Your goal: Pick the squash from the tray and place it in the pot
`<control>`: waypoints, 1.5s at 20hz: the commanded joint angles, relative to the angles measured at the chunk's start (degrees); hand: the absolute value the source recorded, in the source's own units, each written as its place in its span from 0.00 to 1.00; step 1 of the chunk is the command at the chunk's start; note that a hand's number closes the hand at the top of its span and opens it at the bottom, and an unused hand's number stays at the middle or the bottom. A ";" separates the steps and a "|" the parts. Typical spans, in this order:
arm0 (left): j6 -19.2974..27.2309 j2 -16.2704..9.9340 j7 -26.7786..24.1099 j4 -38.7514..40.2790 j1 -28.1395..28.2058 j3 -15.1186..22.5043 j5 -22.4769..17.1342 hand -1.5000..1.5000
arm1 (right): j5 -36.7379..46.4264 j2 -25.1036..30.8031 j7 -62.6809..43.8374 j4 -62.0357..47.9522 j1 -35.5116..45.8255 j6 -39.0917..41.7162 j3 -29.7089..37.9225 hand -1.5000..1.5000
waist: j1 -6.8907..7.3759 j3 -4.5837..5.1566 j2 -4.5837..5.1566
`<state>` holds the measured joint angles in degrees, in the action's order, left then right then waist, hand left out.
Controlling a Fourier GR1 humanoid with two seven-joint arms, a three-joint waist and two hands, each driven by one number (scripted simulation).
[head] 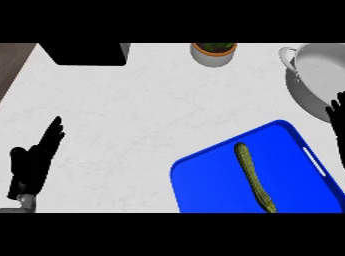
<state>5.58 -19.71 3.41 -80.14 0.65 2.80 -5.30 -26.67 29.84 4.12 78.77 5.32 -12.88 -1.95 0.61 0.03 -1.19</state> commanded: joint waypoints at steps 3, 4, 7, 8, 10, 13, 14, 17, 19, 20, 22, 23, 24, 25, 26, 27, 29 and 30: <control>0.23 3.16 0.83 -3.14 -4.79 1.30 -1.22 0.50 | -4.88 -3.13 -1.83 6.46 4.39 19.35 -11.55 0.00 | 1.75 -0.17 1.07; -0.21 4.43 0.05 -4.23 -5.94 1.89 -2.02 0.50 | -5.10 -5.38 -0.73 7.43 5.64 23.31 -15.48 0.00 | 3.80 -0.30 1.22; -1.22 5.38 1.48 -3.64 -6.47 2.95 -2.93 0.50 | 10.98 6.48 6.06 14.12 14.14 25.17 -16.49 0.00 | 4.11 1.51 -2.92; -1.66 6.23 2.39 -4.76 -6.86 2.81 -4.51 0.50 | 16.31 7.96 7.69 13.49 12.89 25.95 -19.57 1.00 | 2.86 0.32 -0.53; 2.25 8.69 7.46 -7.61 -10.41 1.97 -5.46 0.50 | 14.08 0.74 23.54 9.60 6.05 26.07 -17.34 0.00 | -0.13 -0.42 1.04; 2.03 8.49 7.81 -10.32 -7.63 2.32 -5.78 0.50 | 13.85 5.10 37.84 10.74 0.97 32.70 -14.81 0.00 | -0.90 -0.36 0.79; 2.55 8.43 8.08 -11.06 -7.97 2.57 -5.09 0.50 | 15.92 6.59 41.94 9.27 0.91 34.05 -14.29 0.00 | -0.71 -0.31 0.94; 3.33 8.37 12.66 -13.91 -8.17 2.98 -5.47 0.50 | 20.17 15.49 49.13 5.40 -0.06 37.96 -9.74 0.00 | -0.81 -0.24 0.97; 3.23 7.41 13.59 -15.34 -8.69 2.59 -5.16 0.50 | 25.06 17.13 45.45 5.09 3.20 34.17 -9.29 0.00 | -0.24 -0.13 1.01; 2.89 7.71 11.24 -12.20 -9.04 1.77 -5.11 0.50 | 25.46 19.83 46.59 4.21 3.93 35.39 -7.82 0.00 | -0.56 -0.08 1.19; 3.24 7.22 13.80 -12.86 -10.89 1.55 -4.96 0.50 | 25.87 23.91 46.03 5.33 4.29 37.19 -6.38 0.00 | -0.75 -0.06 1.16; 3.13 7.25 13.63 -16.48 -7.36 2.28 -4.88 0.50 | 27.00 25.13 45.97 7.85 2.27 37.09 -6.76 0.00 | -0.64 -0.05 0.97; 4.75 7.95 16.46 -19.11 -8.53 2.92 -4.62 0.50 | 27.11 27.58 47.21 6.96 2.52 38.58 -5.83 0.00 | -0.56 -0.08 0.93; 4.31 7.95 14.84 -15.18 -9.06 2.61 -3.99 0.50 | 27.57 29.14 42.74 9.29 4.95 39.22 -6.40 0.00 | -0.67 -0.01 1.07; 4.47 8.36 14.33 -17.47 -7.32 2.85 -4.06 0.50 | 27.99 30.21 42.10 11.36 3.47 39.22 -6.17 0.00 | -0.75 0.00 0.96; 3.37 7.72 15.13 -15.42 -10.13 1.47 -5.36 0.50 | 30.22 30.64 41.21 9.14 5.63 39.56 -7.26 0.00 | -0.43 -0.01 1.19; 4.46 8.72 13.17 -14.76 -8.49 2.51 -3.16 0.50 | 31.66 31.92 39.39 13.13 2.86 40.07 -8.48 0.00 | -0.94 0.00 1.07; 4.26 9.52 13.00 -15.26 -6.92 3.52 -3.25 0.50 | 30.37 32.65 33.73 13.84 7.18 41.69 -7.93 0.00 | -0.34 0.04 1.11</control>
<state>9.58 -11.15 16.71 -95.18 -7.56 5.49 -9.26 2.49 58.89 41.89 89.86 9.64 23.27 -10.05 0.03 0.01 -0.10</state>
